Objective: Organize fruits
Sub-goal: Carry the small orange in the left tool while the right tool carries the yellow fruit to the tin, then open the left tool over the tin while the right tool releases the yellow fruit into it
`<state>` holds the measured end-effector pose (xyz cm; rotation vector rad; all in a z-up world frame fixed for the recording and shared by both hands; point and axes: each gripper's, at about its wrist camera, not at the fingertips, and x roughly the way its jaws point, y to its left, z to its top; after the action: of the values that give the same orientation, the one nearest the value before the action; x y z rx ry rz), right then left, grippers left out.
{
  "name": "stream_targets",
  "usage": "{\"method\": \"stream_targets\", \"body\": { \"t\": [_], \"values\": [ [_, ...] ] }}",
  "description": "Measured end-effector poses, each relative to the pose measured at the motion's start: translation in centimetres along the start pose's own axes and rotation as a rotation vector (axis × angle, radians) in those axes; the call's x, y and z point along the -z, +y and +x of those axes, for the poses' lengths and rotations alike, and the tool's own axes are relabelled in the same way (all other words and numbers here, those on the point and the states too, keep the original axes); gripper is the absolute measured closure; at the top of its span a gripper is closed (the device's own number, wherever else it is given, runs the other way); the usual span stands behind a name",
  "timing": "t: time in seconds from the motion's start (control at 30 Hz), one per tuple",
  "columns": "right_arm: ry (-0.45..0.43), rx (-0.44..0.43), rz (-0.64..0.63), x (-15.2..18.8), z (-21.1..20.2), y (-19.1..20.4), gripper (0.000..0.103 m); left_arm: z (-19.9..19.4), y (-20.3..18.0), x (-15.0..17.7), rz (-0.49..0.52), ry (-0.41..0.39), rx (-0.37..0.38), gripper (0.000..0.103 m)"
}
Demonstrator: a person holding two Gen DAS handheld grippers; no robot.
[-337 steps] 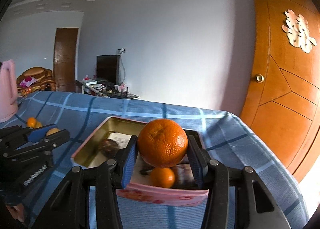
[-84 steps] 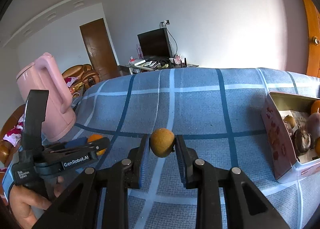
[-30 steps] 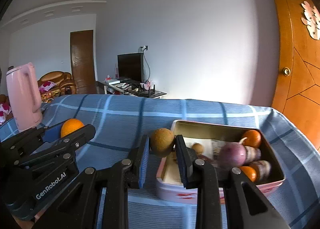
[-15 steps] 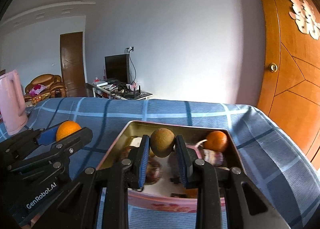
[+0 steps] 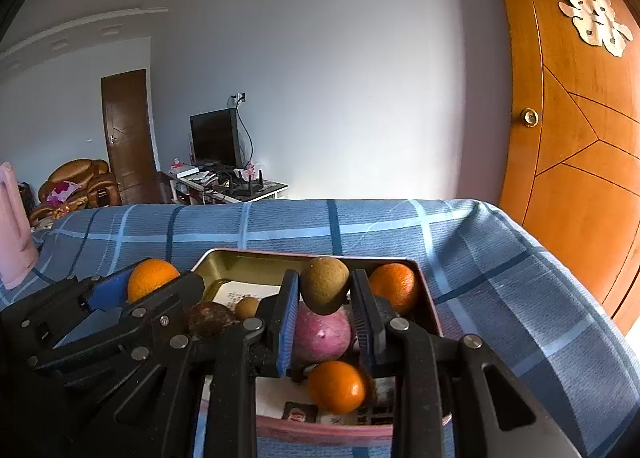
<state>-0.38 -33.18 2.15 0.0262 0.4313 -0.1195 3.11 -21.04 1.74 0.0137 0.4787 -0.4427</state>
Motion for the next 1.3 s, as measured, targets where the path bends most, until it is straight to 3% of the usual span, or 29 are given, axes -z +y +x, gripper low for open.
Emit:
{"method": "stream_targets", "body": {
  "t": [0.8,1.3],
  "values": [
    [0.018,0.040,0.063,-1.1,2.4,-1.7,0.075,4.1,-0.2,-0.6,-0.076,0.121,0.001,0.063],
    [0.019,0.037,0.103,-1.7,3.0,-2.0,0.075,6.0,0.4,-1.1,-0.070,0.213,-0.011,0.063]
  ]
}}
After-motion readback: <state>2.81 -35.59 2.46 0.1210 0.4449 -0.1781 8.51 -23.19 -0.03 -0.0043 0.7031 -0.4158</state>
